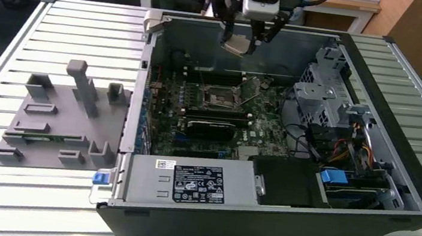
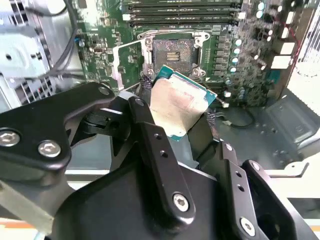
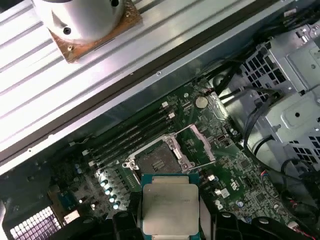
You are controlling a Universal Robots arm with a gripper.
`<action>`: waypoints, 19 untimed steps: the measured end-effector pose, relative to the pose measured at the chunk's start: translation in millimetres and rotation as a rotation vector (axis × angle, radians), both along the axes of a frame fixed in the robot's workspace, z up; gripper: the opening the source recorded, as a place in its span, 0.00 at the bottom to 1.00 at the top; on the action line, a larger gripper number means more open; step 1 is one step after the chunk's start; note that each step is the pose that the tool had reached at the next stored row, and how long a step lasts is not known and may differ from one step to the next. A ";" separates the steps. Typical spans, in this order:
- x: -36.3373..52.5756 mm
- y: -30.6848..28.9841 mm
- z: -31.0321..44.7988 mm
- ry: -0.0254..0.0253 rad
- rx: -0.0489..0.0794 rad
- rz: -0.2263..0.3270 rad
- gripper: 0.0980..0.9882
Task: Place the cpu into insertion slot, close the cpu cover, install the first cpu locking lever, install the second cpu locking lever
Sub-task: 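Place the cpu into insertion slot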
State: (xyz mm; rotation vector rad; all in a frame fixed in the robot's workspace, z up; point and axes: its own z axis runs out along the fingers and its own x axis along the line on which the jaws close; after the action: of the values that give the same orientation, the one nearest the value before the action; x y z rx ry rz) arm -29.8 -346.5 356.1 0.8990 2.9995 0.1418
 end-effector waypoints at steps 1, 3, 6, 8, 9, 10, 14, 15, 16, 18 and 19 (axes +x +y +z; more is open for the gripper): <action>0.0 0.0 -0.4 0.0000 0.000 -0.018 0.50; 0.0 0.0 -1.2 0.0000 0.000 -0.054 0.50; 0.0 0.0 -2.4 0.0000 0.000 -0.108 0.50; 0.0 0.0 -3.3 0.0000 0.000 -0.145 0.50; 0.0 0.0 -3.7 0.0000 0.000 -0.163 0.50; 0.0 0.0 -4.1 0.0000 0.000 -0.181 0.50; 0.0 0.0 -5.7 0.0000 0.000 -0.254 0.50; 0.0 0.0 -6.1 0.0000 0.000 -0.272 0.50; 0.0 0.0 -6.5 0.0000 0.000 -0.291 0.50; 0.0 0.0 -7.4 0.0000 0.000 -0.327 0.50; 0.0 0.0 -7.8 0.0000 0.000 -0.345 0.50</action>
State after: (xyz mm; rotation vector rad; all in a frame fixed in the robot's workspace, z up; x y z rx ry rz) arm -29.8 -346.5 348.3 1.3944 2.7867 0.1371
